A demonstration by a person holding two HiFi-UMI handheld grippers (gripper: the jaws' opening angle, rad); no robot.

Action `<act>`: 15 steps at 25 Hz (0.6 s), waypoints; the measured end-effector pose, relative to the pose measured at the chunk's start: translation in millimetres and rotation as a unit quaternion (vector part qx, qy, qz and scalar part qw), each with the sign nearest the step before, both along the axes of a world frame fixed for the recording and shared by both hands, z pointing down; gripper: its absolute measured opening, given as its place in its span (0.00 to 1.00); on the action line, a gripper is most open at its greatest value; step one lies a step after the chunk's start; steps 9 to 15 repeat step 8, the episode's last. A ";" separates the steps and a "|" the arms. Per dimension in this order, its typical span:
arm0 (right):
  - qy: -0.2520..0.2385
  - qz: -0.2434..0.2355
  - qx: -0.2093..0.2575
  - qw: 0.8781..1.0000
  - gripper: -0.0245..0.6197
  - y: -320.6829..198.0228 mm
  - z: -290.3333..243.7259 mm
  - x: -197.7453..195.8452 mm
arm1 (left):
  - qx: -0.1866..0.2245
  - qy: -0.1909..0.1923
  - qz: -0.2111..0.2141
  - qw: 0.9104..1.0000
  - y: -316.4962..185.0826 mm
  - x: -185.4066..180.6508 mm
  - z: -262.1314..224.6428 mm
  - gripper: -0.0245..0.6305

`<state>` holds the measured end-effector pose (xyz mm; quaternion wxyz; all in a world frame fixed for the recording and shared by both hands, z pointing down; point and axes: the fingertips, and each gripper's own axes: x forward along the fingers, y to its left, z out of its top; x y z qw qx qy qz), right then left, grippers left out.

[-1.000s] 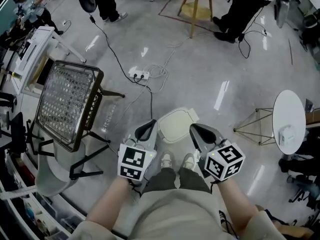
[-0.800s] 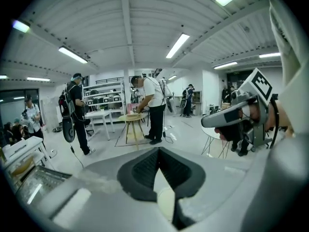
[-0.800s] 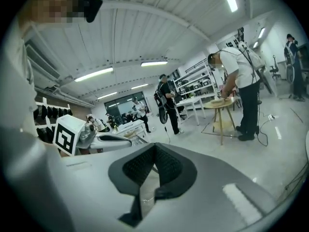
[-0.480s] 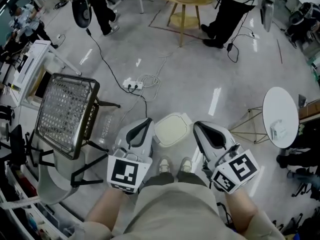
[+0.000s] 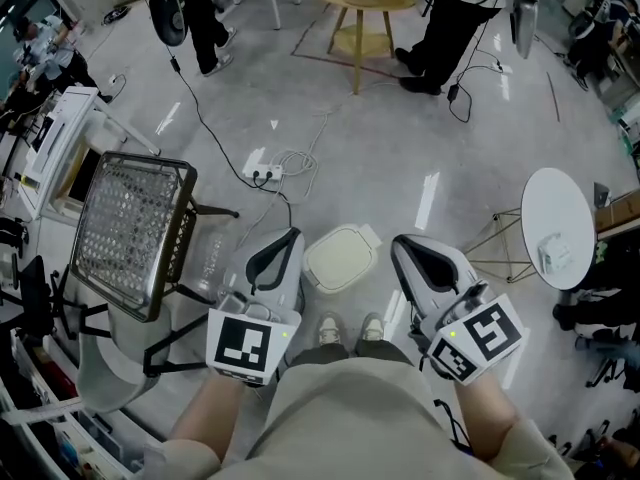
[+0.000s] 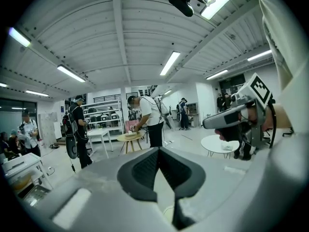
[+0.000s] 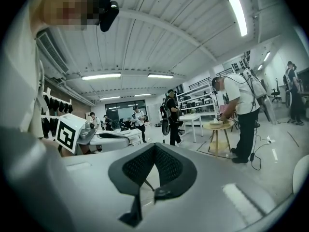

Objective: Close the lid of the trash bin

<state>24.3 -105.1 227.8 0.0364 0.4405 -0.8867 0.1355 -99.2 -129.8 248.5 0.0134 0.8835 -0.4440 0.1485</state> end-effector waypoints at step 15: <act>0.004 0.003 0.000 1.000 0.04 -0.7 1.5 3.6 | -0.009 0.006 -0.007 1.000 3.4 2.6 -0.7 0.04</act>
